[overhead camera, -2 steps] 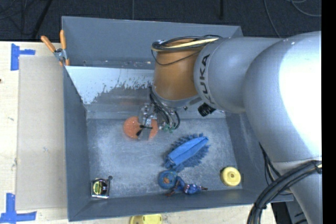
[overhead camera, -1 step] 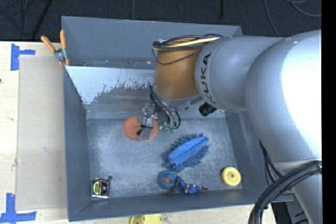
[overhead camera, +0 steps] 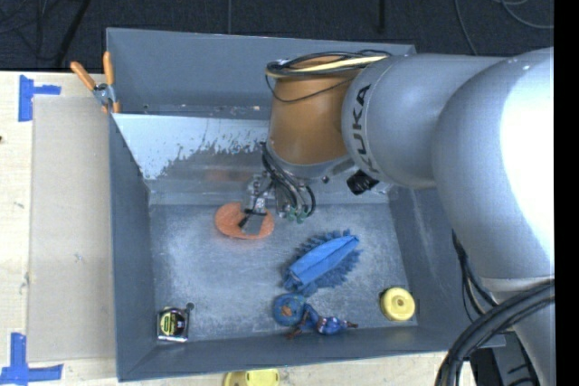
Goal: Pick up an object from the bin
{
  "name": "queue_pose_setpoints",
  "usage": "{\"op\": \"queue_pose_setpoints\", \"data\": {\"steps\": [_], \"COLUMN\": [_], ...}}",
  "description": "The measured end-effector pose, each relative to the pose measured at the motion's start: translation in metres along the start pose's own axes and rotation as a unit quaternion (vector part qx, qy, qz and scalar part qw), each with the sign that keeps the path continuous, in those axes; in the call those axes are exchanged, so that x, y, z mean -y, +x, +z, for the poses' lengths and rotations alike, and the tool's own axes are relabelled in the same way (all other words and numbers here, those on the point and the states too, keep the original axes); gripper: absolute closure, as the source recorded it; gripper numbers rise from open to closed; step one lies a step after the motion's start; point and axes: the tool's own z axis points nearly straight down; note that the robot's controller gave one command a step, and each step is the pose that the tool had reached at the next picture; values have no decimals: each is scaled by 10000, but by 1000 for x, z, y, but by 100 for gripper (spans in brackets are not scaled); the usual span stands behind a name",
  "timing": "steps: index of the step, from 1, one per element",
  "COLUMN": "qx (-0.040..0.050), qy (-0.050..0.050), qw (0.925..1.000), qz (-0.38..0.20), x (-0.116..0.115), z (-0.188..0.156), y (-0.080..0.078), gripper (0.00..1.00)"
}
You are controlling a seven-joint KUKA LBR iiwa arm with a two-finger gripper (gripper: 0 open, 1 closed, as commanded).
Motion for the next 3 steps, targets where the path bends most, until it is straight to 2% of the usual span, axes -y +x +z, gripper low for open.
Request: {"op": "queue_pose_setpoints", "data": {"steps": [3], "qx": [-35], "qy": [12], "qw": [10000], "qz": [3], "x": [1], "z": [-57], "y": [1], "gripper": [100]}}
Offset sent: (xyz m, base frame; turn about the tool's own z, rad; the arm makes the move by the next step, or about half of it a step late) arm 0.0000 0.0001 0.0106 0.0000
